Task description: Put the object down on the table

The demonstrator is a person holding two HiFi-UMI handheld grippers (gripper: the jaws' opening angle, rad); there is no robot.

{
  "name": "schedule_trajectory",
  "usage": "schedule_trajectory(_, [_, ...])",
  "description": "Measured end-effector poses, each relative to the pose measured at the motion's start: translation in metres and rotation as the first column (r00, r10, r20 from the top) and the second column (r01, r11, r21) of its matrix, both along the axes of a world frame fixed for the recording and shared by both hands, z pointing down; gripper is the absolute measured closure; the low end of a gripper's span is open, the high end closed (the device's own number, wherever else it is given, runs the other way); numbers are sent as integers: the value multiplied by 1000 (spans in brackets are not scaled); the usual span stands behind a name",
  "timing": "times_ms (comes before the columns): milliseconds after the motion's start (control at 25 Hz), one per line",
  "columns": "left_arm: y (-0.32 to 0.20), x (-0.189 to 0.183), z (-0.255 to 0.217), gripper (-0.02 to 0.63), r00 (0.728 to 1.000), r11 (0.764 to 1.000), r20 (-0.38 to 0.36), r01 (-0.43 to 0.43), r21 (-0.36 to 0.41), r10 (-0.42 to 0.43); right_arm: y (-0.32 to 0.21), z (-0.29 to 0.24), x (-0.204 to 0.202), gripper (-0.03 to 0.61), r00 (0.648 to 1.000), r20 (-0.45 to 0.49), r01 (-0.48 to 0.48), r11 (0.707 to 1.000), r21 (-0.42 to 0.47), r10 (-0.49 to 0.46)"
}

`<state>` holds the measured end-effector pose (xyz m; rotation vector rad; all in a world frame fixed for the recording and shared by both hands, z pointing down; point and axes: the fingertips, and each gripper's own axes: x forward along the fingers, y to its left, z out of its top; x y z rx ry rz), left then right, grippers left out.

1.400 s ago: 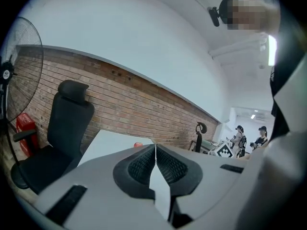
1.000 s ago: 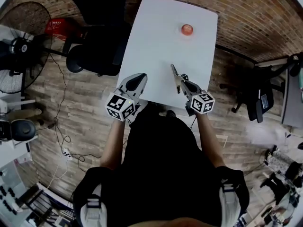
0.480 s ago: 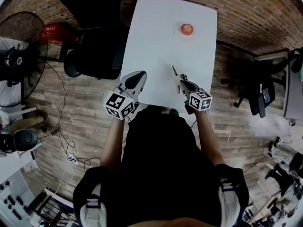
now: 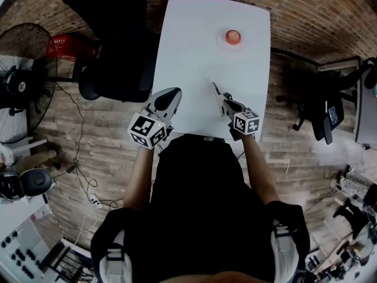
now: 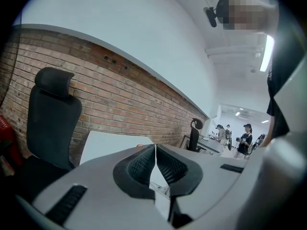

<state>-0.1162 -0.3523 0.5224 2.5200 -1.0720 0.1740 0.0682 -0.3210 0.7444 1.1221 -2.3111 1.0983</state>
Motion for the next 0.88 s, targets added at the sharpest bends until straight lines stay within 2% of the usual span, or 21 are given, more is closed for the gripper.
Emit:
schedule_trajectory(280, [-8, -13, 5, 589, 1000, 1000, 2, 9, -16, -9, -10, 14, -14, 574, 1000, -16, 11, 1000, -25, -11])
schedule_trajectory(560, [-5, -22, 9, 589, 1000, 1000, -2, 20, -24, -20, -14, 15, -23, 574, 1000, -21, 19, 1000, -15, -20])
schedule_trajectory(880, [-2, -10, 10, 589, 1000, 1000, -9, -13, -27, 12, -20, 24, -21, 572, 999, -38, 12, 1000, -29, -13])
